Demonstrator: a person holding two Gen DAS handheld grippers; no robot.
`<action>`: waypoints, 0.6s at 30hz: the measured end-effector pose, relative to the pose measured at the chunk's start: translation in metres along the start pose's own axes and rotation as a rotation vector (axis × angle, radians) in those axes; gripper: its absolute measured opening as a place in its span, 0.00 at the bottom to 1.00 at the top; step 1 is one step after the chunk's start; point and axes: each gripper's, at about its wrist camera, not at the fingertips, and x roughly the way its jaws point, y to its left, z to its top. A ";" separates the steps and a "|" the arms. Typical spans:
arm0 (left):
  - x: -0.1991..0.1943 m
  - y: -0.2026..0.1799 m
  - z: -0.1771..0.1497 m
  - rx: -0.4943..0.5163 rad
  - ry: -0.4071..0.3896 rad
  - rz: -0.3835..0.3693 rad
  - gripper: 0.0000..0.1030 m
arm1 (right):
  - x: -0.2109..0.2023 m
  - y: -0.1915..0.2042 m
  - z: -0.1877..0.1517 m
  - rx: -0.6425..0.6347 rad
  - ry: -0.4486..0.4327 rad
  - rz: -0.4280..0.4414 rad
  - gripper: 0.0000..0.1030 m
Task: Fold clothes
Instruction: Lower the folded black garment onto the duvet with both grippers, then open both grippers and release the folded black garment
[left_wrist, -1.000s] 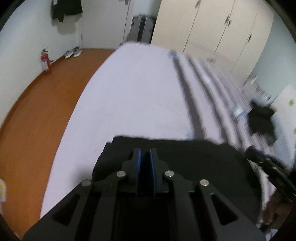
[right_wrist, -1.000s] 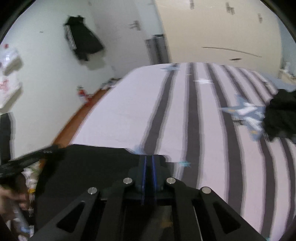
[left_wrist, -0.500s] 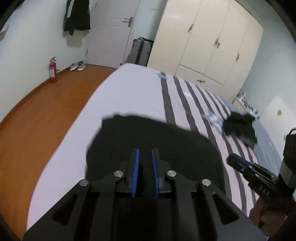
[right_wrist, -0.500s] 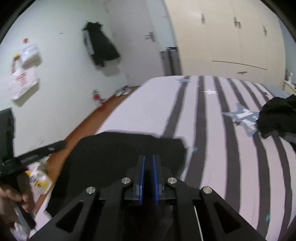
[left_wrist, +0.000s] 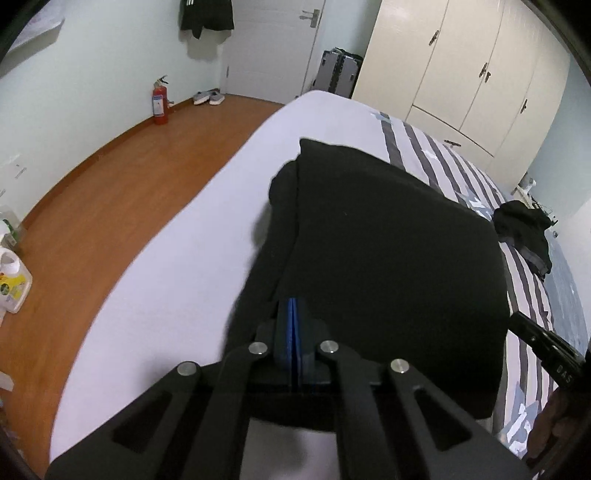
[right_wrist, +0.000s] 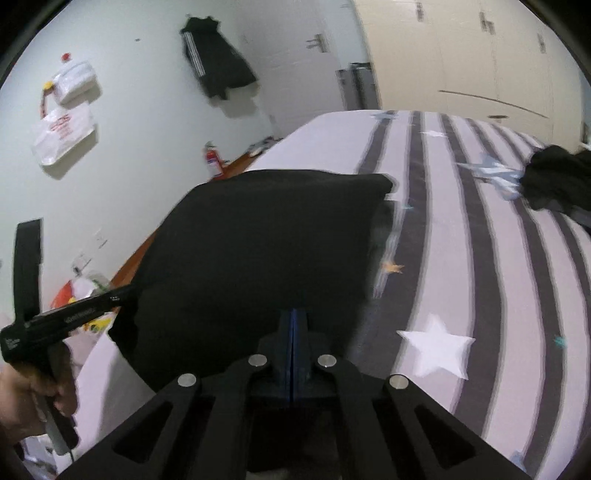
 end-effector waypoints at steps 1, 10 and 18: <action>-0.003 -0.001 -0.001 0.003 0.000 -0.009 0.02 | -0.005 -0.004 -0.002 0.016 0.005 -0.007 0.07; 0.020 0.007 -0.022 -0.043 0.106 0.055 0.02 | 0.006 -0.002 -0.044 0.018 0.124 0.030 0.07; -0.043 -0.021 -0.027 0.012 0.032 0.081 0.14 | -0.035 -0.062 -0.043 0.114 0.091 -0.047 0.13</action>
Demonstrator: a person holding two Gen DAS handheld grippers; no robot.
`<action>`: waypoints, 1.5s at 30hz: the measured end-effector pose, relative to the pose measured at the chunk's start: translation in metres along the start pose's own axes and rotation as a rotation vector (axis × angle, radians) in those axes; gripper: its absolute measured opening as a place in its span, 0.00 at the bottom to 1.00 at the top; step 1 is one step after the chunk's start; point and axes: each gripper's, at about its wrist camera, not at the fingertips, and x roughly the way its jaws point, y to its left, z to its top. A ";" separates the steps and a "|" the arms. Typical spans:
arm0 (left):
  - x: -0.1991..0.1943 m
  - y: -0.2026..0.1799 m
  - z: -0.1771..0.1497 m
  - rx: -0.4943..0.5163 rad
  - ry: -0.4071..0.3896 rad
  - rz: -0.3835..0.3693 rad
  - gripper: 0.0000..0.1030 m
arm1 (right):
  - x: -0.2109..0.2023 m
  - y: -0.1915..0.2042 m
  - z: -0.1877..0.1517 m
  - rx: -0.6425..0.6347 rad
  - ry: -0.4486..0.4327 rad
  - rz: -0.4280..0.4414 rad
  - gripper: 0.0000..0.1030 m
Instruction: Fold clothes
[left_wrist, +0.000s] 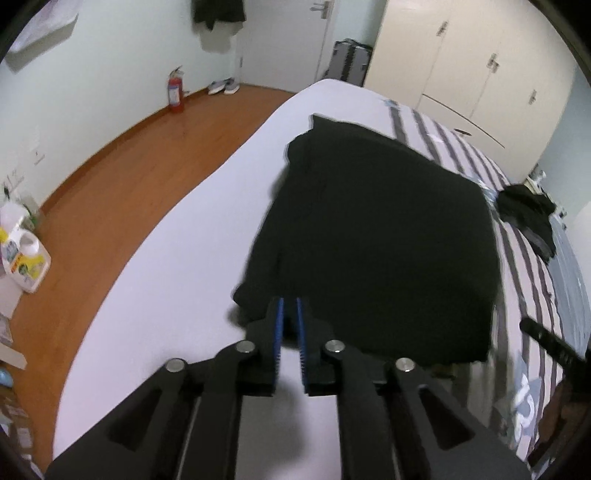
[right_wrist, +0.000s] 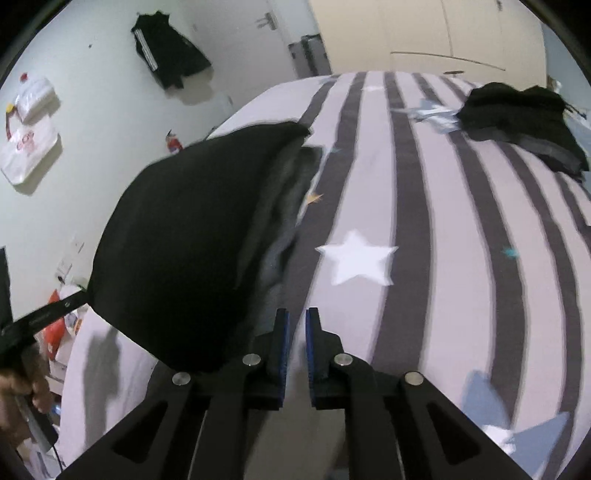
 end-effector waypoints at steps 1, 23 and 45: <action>-0.011 -0.008 -0.002 0.009 -0.010 0.005 0.22 | -0.009 -0.002 0.001 -0.009 -0.008 -0.001 0.15; -0.217 -0.185 -0.184 -0.138 -0.155 0.196 0.99 | -0.231 -0.070 -0.085 -0.332 -0.147 0.140 0.95; -0.376 -0.255 -0.320 -0.100 -0.344 0.192 0.99 | -0.382 -0.090 -0.198 -0.362 -0.329 0.197 0.99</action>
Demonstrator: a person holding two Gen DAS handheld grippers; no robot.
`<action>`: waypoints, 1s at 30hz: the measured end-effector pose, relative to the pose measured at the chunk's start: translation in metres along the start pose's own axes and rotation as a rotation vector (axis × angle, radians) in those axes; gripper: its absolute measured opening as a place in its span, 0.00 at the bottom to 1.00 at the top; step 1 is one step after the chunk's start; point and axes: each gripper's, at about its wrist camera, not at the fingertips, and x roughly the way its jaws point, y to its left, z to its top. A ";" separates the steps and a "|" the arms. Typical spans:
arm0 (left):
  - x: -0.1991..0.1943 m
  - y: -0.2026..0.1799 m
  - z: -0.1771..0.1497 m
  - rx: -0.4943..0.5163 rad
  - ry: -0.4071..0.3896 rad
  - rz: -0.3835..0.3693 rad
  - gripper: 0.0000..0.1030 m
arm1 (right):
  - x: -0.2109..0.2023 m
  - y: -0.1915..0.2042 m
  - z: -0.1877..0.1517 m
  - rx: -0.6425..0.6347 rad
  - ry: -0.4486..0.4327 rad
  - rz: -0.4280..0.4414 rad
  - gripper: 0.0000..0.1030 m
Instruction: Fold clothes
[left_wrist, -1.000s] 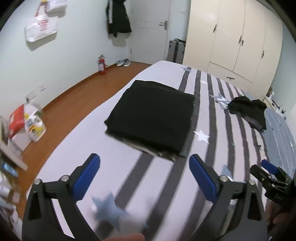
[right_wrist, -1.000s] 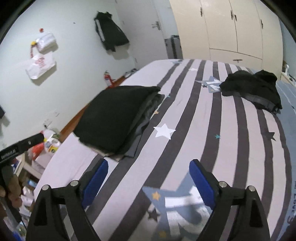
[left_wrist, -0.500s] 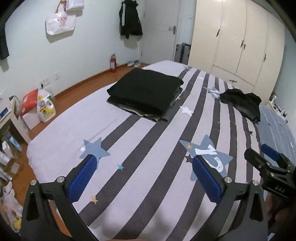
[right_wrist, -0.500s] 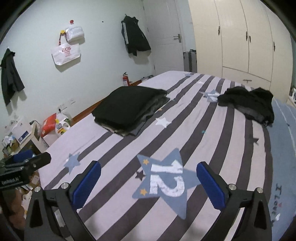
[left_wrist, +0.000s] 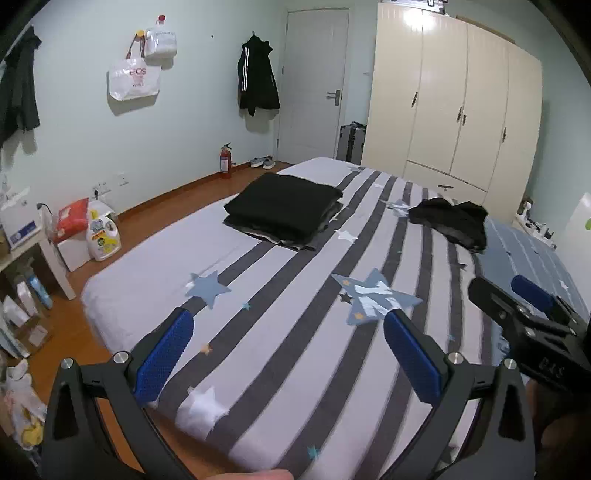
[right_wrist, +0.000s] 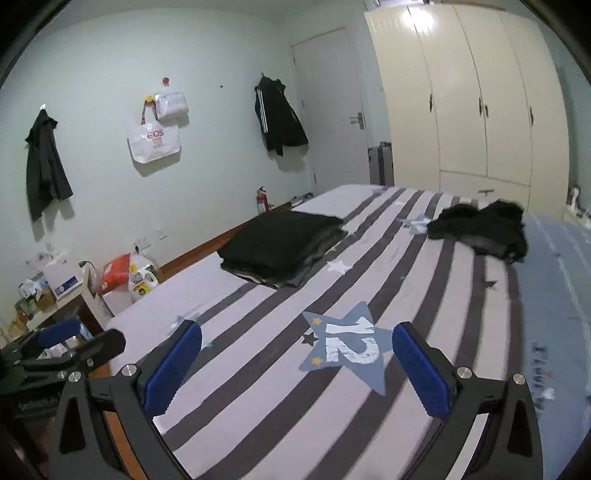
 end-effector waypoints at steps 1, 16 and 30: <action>-0.016 -0.001 0.001 0.003 -0.011 0.004 0.99 | -0.013 0.004 0.003 -0.002 0.012 0.011 0.99; -0.157 -0.034 0.015 -0.006 -0.133 0.006 0.99 | -0.180 0.034 0.032 -0.044 -0.080 0.027 0.99; -0.160 -0.054 0.010 0.009 -0.140 0.033 0.99 | -0.188 0.025 0.028 -0.047 -0.087 0.011 0.99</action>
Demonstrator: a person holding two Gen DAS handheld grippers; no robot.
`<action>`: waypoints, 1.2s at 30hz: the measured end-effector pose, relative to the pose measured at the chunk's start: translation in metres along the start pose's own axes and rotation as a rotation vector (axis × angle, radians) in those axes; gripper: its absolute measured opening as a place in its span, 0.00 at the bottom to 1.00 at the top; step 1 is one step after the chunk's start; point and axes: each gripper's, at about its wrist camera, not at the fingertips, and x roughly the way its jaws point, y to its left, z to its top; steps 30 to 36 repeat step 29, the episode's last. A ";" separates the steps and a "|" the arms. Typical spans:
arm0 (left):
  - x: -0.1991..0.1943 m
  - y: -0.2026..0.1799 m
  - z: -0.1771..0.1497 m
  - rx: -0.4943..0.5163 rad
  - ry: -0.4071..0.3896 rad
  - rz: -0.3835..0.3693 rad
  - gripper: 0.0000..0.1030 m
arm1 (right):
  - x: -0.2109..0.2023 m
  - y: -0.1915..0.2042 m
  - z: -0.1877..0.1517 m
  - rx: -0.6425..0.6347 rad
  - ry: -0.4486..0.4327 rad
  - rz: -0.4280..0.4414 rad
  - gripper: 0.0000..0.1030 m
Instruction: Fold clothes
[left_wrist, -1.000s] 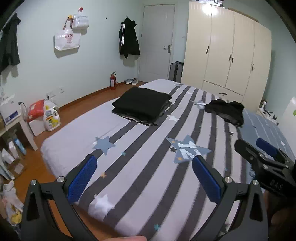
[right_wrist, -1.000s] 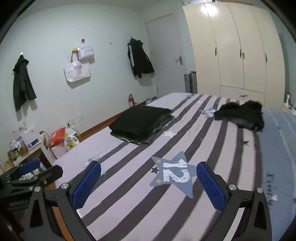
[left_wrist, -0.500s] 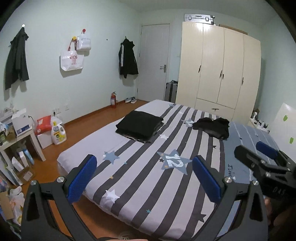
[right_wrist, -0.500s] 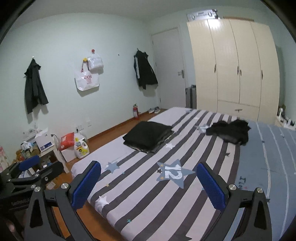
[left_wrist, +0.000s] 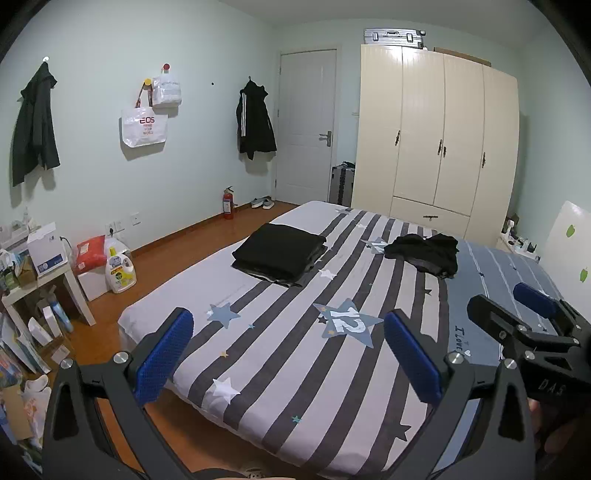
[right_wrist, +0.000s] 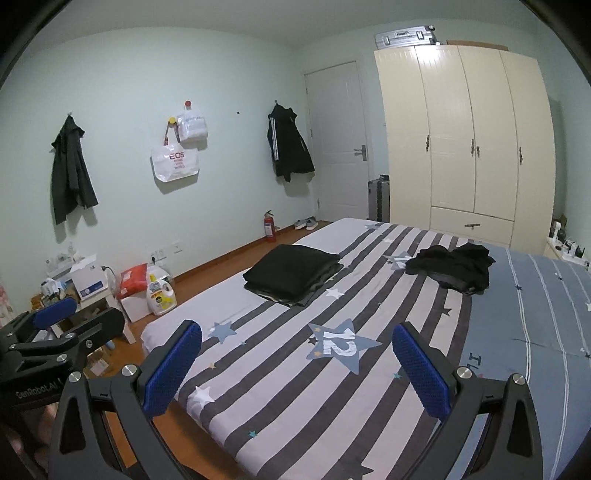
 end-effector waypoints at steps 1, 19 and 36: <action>0.000 -0.001 -0.001 -0.001 0.001 0.001 0.99 | 0.000 0.000 0.000 0.000 0.001 -0.001 0.99; 0.001 -0.008 -0.003 0.009 -0.017 0.020 0.99 | 0.004 -0.009 -0.005 0.002 0.000 0.012 0.99; -0.002 -0.007 -0.001 0.005 -0.031 0.017 0.99 | 0.003 -0.008 -0.005 -0.004 -0.002 0.012 0.99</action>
